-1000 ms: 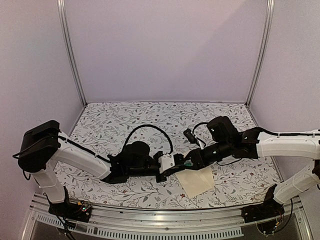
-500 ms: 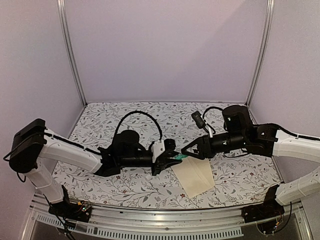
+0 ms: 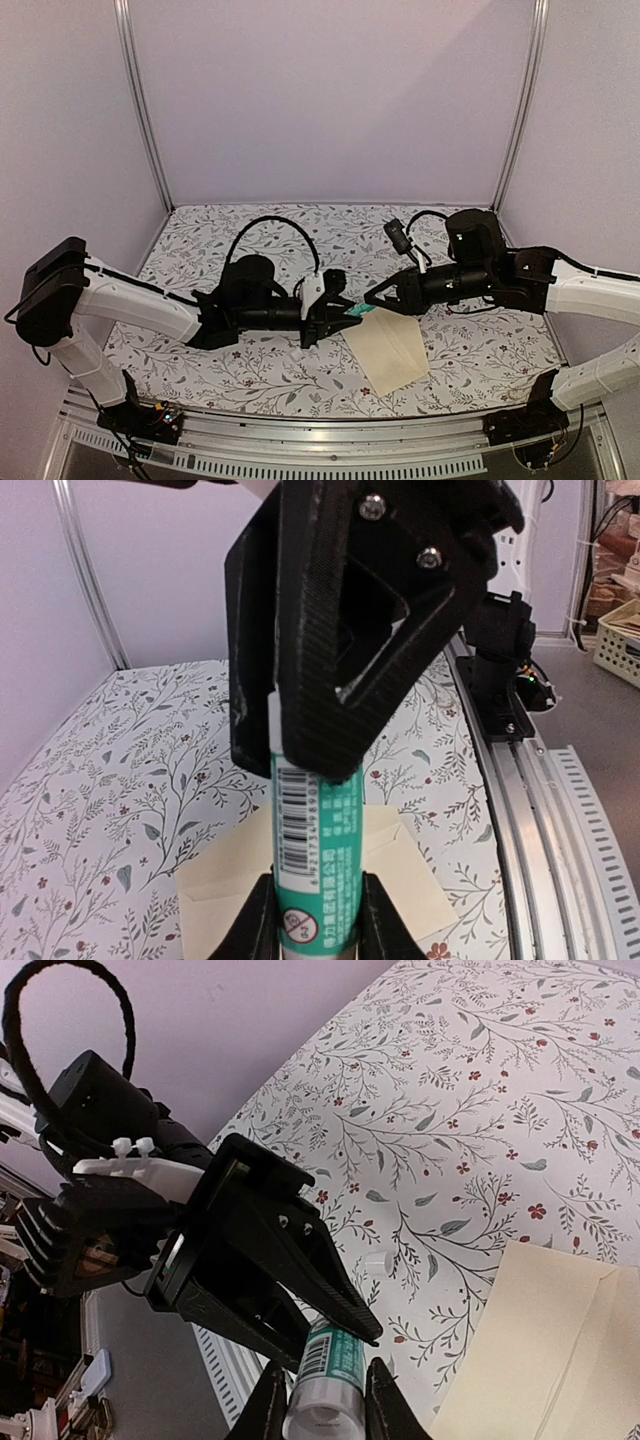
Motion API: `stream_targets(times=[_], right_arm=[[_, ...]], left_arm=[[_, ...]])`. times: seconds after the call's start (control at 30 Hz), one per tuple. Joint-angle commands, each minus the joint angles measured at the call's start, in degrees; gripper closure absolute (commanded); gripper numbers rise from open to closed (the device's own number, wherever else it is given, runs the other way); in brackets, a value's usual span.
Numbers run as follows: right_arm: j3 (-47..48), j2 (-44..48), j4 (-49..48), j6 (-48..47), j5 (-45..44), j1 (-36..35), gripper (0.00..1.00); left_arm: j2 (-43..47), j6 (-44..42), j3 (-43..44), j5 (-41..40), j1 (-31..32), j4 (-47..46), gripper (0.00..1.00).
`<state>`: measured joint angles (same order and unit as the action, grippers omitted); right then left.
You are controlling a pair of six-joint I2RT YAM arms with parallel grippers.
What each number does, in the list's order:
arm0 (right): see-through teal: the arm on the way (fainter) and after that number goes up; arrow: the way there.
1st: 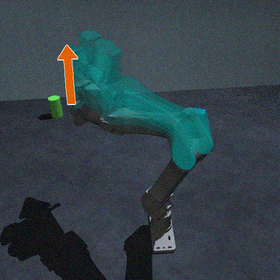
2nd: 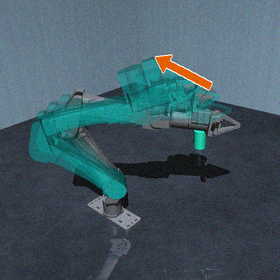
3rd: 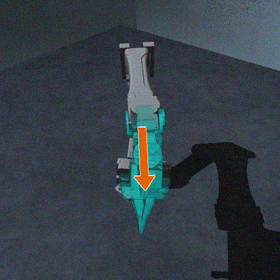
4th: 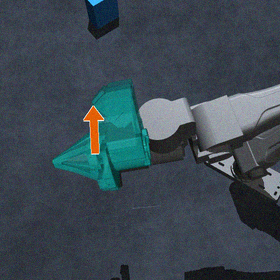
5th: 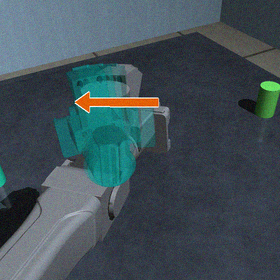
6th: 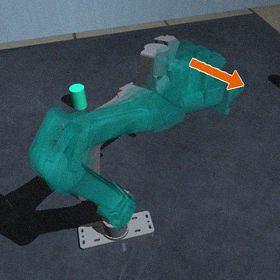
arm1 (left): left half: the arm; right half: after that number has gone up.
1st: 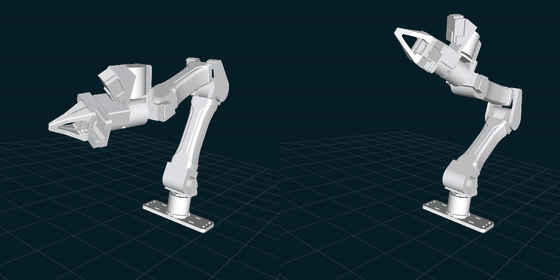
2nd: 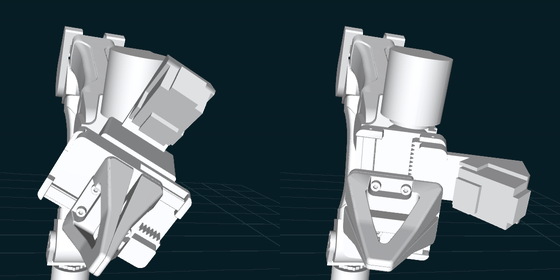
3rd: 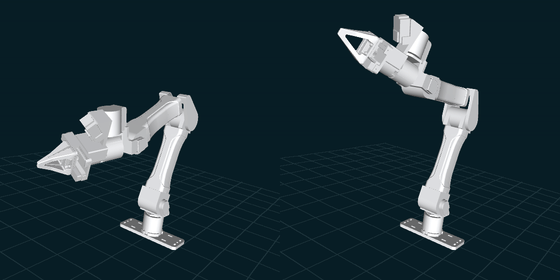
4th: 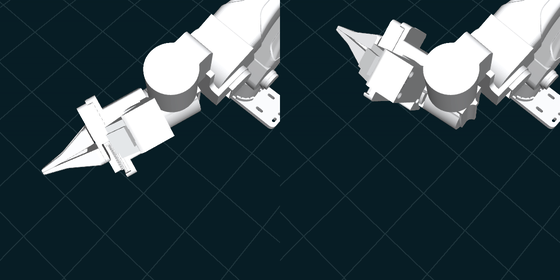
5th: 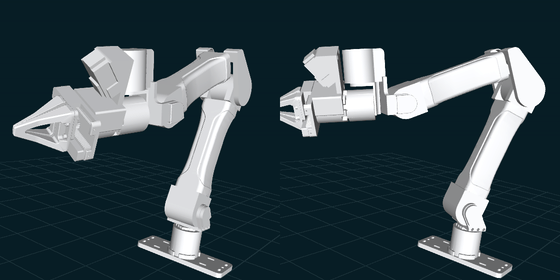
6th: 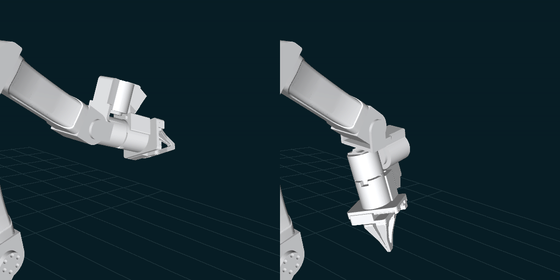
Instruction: Place the letter into the envelope and seal it
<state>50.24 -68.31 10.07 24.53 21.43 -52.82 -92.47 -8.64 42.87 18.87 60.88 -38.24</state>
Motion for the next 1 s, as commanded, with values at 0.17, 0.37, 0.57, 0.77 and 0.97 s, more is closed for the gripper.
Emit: stream_targets(times=[0.17, 0.37, 0.57, 0.77, 0.97], right_arm=[[0.9, -0.4, -0.5, -0.5, -1.9, -0.3, 0.87], [0.4, -0.7, -0.6, 1.6, -6.1, -0.3, 0.92], [0.1, -3.5, -1.9, 8.4, -8.2, -0.3, 1.00], [-0.5, -5.1, -1.7, 13.2, -12.0, -0.3, 1.00], [-0.8, -5.0, -2.2, 14.6, -13.0, -0.3, 1.00]], left_arm=[[1.0, 1.2, -0.2, -0.9, -0.9, 0.2, 1.00], [0.5, 0.7, -0.1, -7.4, -0.5, 0.3, 1.00], [-2.2, -2.7, 2.3, -22.1, 3.4, 1.1, 1.00], [-5.6, -6.2, 4.9, -34.6, 7.1, 0.8, 1.00], [-6.8, -7.0, 5.5, -36.7, 8.0, 0.0, 1.00]])
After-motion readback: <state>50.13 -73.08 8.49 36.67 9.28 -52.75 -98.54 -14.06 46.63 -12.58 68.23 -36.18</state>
